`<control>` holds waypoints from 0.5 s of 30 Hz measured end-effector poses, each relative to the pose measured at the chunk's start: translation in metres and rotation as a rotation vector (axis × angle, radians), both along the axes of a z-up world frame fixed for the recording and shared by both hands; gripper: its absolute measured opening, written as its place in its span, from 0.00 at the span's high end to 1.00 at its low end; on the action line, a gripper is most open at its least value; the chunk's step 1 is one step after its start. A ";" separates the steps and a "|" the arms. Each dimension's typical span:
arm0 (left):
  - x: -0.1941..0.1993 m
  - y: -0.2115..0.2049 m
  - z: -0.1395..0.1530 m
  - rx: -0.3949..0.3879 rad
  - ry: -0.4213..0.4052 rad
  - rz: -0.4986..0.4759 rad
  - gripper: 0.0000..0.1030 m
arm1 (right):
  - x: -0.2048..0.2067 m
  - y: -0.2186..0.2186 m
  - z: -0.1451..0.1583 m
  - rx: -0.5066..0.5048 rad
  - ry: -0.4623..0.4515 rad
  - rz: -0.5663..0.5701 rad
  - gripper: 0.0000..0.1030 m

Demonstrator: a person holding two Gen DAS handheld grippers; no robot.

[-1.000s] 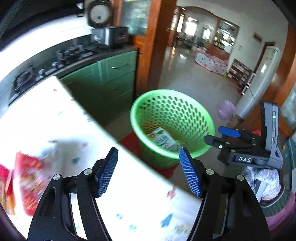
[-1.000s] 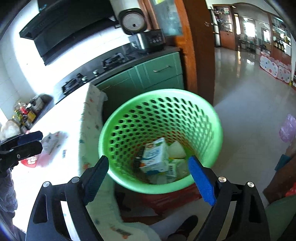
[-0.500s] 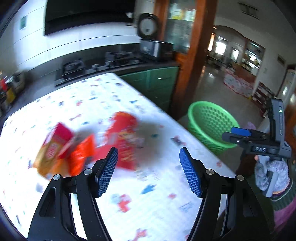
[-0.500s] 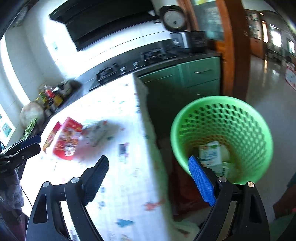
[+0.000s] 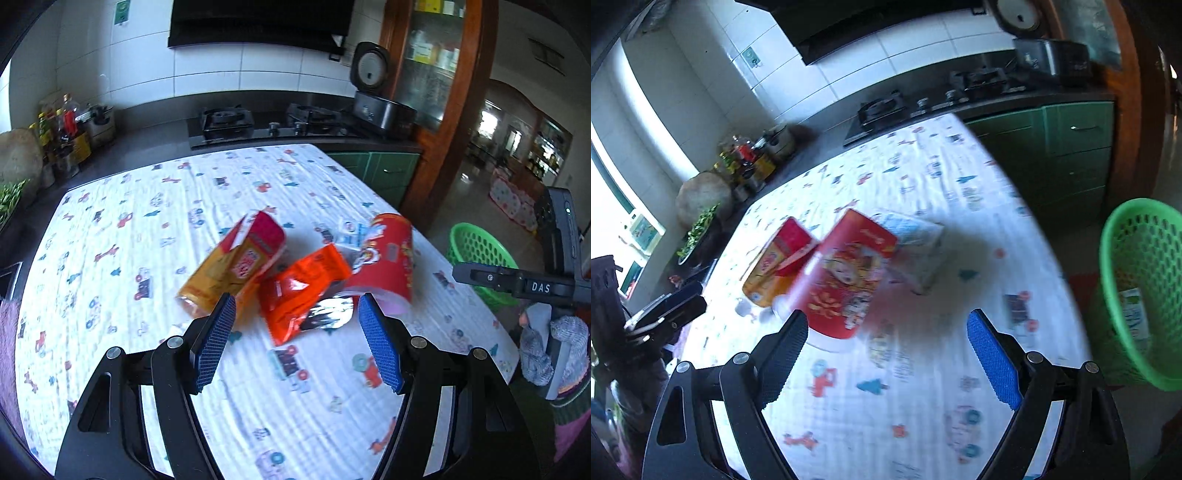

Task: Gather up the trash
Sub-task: 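Move both tools back over the table toward the red paper cup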

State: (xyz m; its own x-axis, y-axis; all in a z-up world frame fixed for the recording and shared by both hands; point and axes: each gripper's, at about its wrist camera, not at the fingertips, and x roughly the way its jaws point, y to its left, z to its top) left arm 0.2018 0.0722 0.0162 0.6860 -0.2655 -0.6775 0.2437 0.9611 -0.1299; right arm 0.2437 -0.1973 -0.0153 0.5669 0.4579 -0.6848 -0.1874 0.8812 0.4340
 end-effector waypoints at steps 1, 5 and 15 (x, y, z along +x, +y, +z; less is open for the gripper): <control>0.001 0.006 -0.001 0.000 0.002 0.006 0.34 | 0.005 0.007 -0.001 0.014 0.012 0.003 0.18; 0.008 0.019 -0.006 0.001 0.010 0.016 0.34 | 0.024 0.024 -0.008 0.064 0.061 -0.002 0.18; 0.034 0.035 -0.013 0.037 0.025 0.015 0.29 | 0.063 0.033 -0.032 0.185 0.178 -0.054 0.18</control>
State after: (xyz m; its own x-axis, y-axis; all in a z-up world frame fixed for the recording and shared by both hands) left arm 0.2358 0.1068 0.0036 0.6724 -0.2294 -0.7038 0.2261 0.9690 -0.0998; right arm 0.3067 -0.1645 -0.0478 0.4720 0.5566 -0.6837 -0.0482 0.7907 0.6103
